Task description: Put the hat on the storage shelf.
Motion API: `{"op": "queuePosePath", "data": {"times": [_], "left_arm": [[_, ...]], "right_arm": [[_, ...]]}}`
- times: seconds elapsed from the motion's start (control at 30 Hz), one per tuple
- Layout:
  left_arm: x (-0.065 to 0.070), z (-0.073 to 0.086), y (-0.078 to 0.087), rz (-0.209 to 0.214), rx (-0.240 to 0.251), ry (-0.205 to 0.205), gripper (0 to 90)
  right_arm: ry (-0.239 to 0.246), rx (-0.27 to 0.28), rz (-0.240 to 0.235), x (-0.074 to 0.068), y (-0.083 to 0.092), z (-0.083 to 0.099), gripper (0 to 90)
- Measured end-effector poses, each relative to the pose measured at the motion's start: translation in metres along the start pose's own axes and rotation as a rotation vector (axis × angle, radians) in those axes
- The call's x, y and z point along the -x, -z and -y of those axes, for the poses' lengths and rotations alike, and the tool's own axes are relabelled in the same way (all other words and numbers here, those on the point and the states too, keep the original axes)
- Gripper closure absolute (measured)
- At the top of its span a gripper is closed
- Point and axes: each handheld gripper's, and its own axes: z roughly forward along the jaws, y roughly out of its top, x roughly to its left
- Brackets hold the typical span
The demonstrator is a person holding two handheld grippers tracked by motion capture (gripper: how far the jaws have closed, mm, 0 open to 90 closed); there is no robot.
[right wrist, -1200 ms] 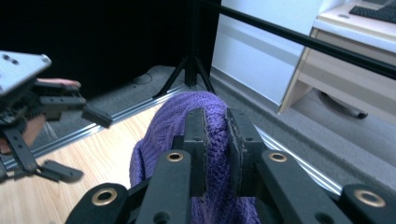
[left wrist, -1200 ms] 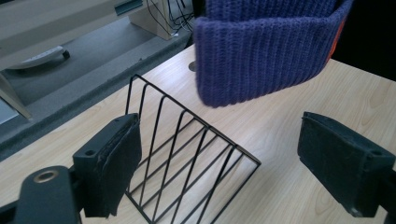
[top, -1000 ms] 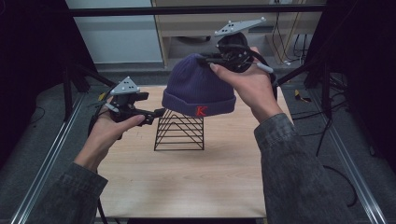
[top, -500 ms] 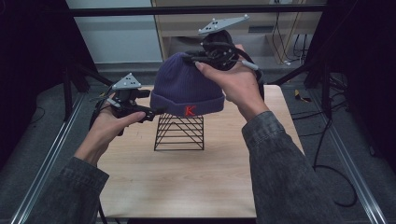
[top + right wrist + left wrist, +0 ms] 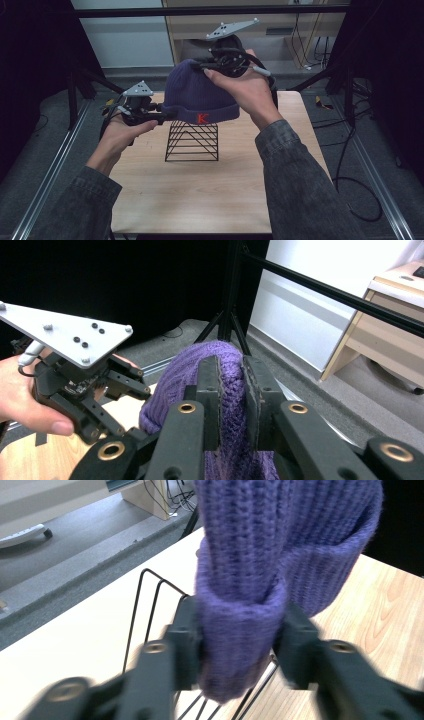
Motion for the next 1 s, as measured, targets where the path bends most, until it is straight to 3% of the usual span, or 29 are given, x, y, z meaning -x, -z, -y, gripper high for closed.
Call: {"op": "queuePosePath", "data": {"times": [0.13,0.23,0.63,0.87,1.0], "left_arm": [[0.001,0.000,0.000,-0.013,0.001,-0.001,68.2],[0.001,-0.001,0.003,-0.036,0.007,0.008,69.2],[-0.004,-0.001,0.008,-0.087,0.028,0.029,69.9],[-0.004,0.000,0.009,-0.113,0.016,0.015,70.3],[-0.003,0.004,0.011,-0.104,0.018,0.018,70.3]], "right_arm": [[0.019,-0.005,0.026,0.005,-0.001,0.005,78.9],[0.005,0.006,0.031,0.010,-0.002,0.010,79.0],[0.004,0.009,0.047,0.014,-0.010,0.009,78.6],[-0.009,0.008,0.051,0.017,-0.018,0.011,78.5],[-0.021,0.003,0.052,0.019,-0.022,0.015,78.3]]}}
